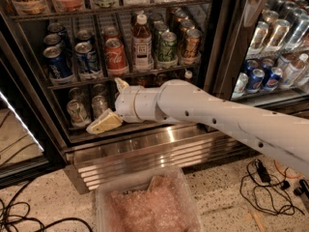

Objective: Pick pepsi can from middle shelf of fridge

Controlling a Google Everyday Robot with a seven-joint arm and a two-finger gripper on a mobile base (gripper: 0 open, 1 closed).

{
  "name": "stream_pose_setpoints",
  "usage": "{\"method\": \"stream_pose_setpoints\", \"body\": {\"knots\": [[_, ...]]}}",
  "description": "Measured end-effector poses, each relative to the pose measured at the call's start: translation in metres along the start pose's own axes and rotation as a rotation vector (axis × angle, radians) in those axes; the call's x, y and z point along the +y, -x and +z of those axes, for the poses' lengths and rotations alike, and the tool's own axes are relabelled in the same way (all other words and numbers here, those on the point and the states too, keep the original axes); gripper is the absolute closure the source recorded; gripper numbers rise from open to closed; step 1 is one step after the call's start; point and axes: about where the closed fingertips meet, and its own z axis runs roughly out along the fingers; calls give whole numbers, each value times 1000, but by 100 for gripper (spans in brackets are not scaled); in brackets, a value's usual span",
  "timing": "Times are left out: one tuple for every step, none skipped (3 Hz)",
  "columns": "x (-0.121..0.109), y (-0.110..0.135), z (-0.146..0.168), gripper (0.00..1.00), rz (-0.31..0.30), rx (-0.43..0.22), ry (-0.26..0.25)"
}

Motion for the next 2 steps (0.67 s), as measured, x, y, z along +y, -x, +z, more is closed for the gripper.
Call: {"method": "stream_pose_setpoints", "body": {"knots": [[-15, 1, 1, 0, 0, -14, -68], [-15, 1, 1, 0, 0, -14, -68]]}}
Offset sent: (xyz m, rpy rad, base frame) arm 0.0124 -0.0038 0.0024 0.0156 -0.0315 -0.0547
